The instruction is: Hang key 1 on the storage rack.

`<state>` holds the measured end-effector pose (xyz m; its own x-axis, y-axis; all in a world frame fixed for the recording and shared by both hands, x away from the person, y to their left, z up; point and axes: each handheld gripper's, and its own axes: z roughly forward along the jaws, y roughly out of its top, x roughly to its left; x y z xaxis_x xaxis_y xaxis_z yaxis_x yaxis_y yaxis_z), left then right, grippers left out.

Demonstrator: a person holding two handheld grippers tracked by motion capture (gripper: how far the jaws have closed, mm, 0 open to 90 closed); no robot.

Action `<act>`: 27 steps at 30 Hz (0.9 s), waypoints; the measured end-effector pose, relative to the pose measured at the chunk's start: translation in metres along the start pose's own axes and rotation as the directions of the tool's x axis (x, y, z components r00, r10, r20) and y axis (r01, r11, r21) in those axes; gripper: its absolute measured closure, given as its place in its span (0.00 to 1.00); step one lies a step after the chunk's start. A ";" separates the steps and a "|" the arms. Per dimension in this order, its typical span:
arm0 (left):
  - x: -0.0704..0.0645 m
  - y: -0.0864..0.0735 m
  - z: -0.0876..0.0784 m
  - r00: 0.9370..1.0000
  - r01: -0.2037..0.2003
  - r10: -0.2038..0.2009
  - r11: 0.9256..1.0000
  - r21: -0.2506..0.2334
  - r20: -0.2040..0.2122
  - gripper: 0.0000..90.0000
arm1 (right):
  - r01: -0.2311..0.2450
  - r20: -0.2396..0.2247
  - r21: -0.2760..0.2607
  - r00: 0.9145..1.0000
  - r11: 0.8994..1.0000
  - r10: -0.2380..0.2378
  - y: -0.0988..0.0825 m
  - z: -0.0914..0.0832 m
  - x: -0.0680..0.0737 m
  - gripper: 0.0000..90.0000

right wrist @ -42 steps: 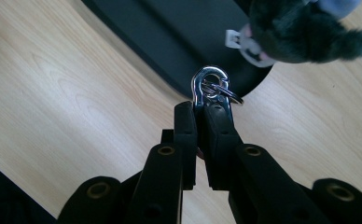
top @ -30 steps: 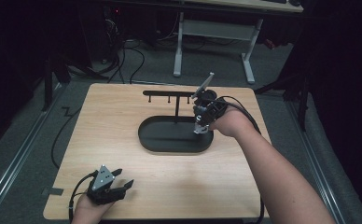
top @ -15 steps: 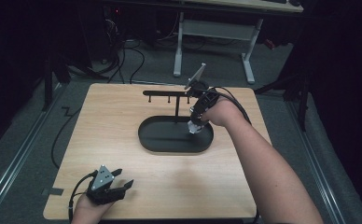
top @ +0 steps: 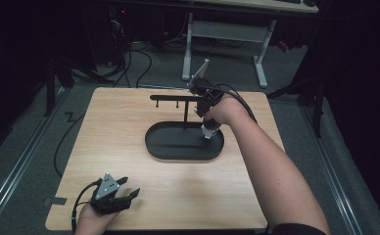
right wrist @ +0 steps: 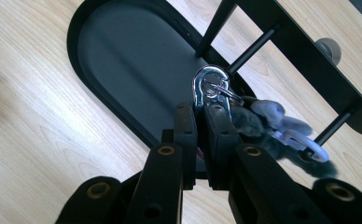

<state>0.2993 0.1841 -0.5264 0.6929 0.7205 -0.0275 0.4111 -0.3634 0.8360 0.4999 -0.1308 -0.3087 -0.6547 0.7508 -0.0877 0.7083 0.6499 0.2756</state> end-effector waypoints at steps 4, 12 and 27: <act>0.001 0.000 0.000 1.000 0.000 0.000 1.000 0.001 0.001 0.42 | -0.007 -0.002 -0.002 1.000 1.000 0.007 0.003 0.001 -0.002 0.95; 0.001 0.000 0.000 1.000 0.001 -0.001 1.000 0.002 0.001 0.42 | -0.025 -0.001 -0.019 1.000 0.999 0.025 0.007 0.002 -0.007 0.95; -0.001 0.000 0.001 1.000 -0.006 0.006 1.000 0.009 0.004 0.42 | -0.073 -0.013 -0.056 0.997 0.996 0.073 -0.001 0.006 -0.018 0.95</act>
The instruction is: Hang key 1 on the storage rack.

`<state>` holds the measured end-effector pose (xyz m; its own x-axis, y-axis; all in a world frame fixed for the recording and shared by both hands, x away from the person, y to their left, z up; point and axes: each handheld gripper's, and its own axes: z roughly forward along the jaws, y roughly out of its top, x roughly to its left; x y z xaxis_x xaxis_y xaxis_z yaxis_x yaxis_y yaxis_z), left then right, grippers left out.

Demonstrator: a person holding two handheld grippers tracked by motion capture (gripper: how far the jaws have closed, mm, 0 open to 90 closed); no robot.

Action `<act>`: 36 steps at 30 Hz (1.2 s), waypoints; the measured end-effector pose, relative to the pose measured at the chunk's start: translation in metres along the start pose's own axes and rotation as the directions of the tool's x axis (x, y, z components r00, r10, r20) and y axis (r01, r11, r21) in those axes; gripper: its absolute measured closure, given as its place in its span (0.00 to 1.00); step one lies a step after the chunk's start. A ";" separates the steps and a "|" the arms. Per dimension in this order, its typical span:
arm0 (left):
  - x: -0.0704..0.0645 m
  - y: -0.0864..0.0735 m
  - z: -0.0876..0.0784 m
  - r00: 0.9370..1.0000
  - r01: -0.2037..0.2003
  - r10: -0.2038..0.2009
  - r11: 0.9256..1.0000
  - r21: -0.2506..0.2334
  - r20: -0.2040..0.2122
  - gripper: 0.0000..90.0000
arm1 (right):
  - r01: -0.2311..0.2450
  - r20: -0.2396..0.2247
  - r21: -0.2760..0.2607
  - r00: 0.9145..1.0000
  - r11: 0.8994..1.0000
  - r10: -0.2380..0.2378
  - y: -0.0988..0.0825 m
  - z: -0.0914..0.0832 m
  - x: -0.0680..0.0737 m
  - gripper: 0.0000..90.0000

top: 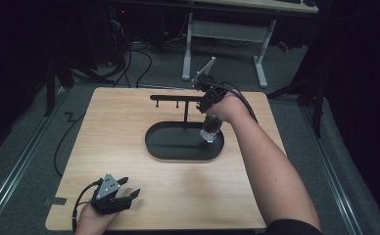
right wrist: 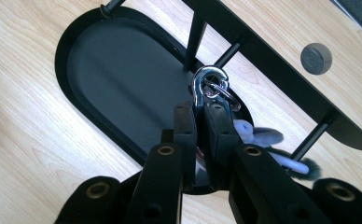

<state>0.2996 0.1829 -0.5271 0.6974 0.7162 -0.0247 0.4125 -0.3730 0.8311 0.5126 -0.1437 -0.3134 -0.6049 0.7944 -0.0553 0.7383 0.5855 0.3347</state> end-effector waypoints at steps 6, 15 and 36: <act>0.000 0.000 0.000 1.000 0.000 0.000 1.000 0.002 0.002 0.42 | -0.015 -0.004 -0.008 1.000 1.000 0.015 -0.003 0.004 -0.001 0.94; 0.000 0.000 0.001 1.000 -0.001 0.001 1.000 0.003 0.003 0.42 | -0.022 0.019 -0.017 1.000 1.000 0.023 -0.005 0.004 -0.003 0.91; 0.000 0.000 0.002 1.000 -0.006 0.006 1.000 0.004 0.003 0.42 | -0.040 -0.008 -0.018 0.999 0.999 0.040 -0.017 0.013 0.002 0.87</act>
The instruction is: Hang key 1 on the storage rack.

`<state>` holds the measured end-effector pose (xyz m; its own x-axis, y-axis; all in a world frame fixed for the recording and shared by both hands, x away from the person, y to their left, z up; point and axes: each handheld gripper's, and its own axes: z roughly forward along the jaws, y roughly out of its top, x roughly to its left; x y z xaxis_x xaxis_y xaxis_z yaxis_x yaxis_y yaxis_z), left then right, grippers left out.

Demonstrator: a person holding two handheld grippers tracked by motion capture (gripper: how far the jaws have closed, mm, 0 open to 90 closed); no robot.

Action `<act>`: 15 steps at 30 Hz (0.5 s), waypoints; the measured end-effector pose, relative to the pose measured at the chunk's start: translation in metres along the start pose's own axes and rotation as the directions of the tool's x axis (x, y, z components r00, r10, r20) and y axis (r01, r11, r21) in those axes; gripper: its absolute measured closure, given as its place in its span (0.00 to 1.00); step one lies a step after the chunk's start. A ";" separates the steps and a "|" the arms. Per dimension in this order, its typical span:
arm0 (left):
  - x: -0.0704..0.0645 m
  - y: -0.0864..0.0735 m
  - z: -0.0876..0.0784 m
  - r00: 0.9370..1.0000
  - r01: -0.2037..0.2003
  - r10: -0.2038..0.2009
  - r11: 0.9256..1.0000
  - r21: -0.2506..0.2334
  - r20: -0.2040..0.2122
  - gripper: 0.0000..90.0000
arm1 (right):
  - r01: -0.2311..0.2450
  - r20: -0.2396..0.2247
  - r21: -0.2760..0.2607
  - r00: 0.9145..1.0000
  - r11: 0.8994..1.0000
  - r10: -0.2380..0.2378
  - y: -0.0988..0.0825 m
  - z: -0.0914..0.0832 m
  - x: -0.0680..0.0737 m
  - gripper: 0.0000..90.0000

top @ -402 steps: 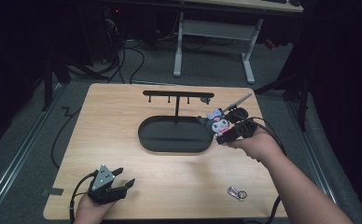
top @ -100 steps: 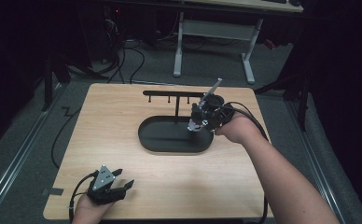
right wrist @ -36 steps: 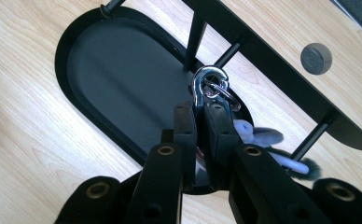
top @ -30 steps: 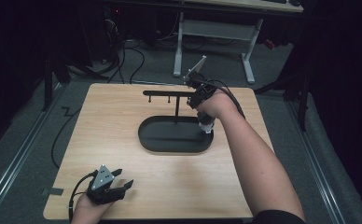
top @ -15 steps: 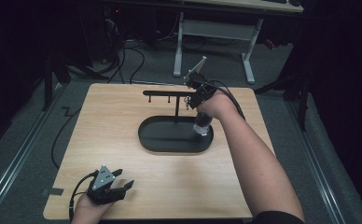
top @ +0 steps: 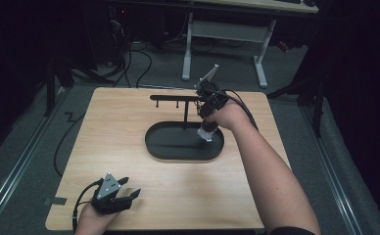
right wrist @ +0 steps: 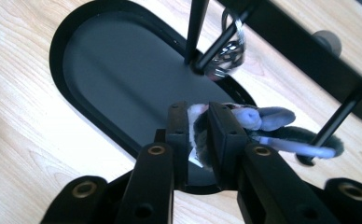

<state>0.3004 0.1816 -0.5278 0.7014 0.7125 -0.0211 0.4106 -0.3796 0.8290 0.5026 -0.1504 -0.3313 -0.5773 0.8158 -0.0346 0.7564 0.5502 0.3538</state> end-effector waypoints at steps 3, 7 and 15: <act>0.000 0.000 0.000 1.000 -0.001 0.001 1.000 0.004 0.002 0.42 | -0.013 -0.019 -0.003 1.000 1.000 0.013 -0.009 0.005 0.000 0.84; -0.001 0.000 0.001 1.000 -0.004 0.004 1.000 0.006 0.001 0.42 | -0.027 -0.036 -0.015 0.999 1.000 0.027 -0.027 0.014 0.002 0.80; -0.003 0.000 0.002 1.000 -0.011 0.011 1.000 0.015 0.004 0.42 | -0.058 -0.071 -0.008 0.996 0.998 0.057 -0.065 0.036 -0.001 0.76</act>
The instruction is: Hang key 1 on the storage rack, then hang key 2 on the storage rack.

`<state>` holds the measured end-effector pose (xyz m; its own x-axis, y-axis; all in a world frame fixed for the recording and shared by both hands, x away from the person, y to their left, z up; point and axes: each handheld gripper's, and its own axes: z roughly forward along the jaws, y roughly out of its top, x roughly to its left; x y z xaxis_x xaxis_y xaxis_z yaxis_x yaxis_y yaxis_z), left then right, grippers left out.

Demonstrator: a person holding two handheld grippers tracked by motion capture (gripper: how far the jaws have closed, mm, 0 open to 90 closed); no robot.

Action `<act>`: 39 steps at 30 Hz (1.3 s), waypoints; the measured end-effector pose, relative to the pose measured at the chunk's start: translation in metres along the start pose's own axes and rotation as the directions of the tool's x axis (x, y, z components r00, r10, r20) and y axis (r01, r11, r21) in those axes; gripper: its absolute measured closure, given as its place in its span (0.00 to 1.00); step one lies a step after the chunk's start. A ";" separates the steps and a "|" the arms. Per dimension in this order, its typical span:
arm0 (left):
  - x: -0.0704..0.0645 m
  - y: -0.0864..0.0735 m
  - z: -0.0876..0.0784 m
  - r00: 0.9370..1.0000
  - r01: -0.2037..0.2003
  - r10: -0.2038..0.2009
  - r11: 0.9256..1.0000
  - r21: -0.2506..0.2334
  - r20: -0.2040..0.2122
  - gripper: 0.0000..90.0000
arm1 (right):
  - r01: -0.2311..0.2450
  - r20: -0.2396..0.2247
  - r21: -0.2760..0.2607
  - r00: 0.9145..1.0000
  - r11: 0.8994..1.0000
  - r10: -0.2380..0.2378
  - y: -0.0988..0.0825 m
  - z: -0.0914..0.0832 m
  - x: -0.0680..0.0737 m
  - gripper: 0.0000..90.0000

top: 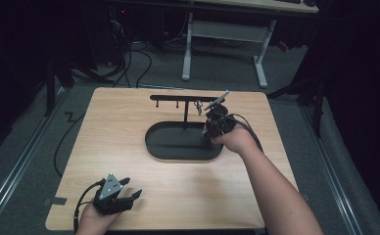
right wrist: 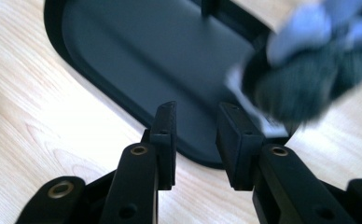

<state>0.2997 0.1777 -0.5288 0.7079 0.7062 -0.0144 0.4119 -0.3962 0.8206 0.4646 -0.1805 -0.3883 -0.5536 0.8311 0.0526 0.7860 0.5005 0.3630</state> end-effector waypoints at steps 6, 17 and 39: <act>0.000 0.000 0.001 1.000 0.001 -0.001 1.000 0.001 0.000 0.42 | -0.028 -0.024 -0.014 0.999 1.000 0.027 -0.026 0.011 -0.006 0.75; -0.003 0.001 0.002 1.000 0.000 0.000 1.000 -0.009 0.013 0.42 | -0.090 -0.084 -0.104 0.993 0.990 0.082 -0.086 0.029 -0.014 0.68; -0.013 0.007 0.002 1.000 -0.001 0.001 1.000 -0.021 0.004 0.41 | -0.118 0.018 -0.490 0.989 0.863 0.146 -0.231 0.039 -0.002 0.32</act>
<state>0.2946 0.1648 -0.5237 0.7107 0.7033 -0.0160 0.3991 -0.3844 0.8324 0.2954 -0.2882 -0.5085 -0.4282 0.8994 0.0879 0.6089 0.2153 0.7634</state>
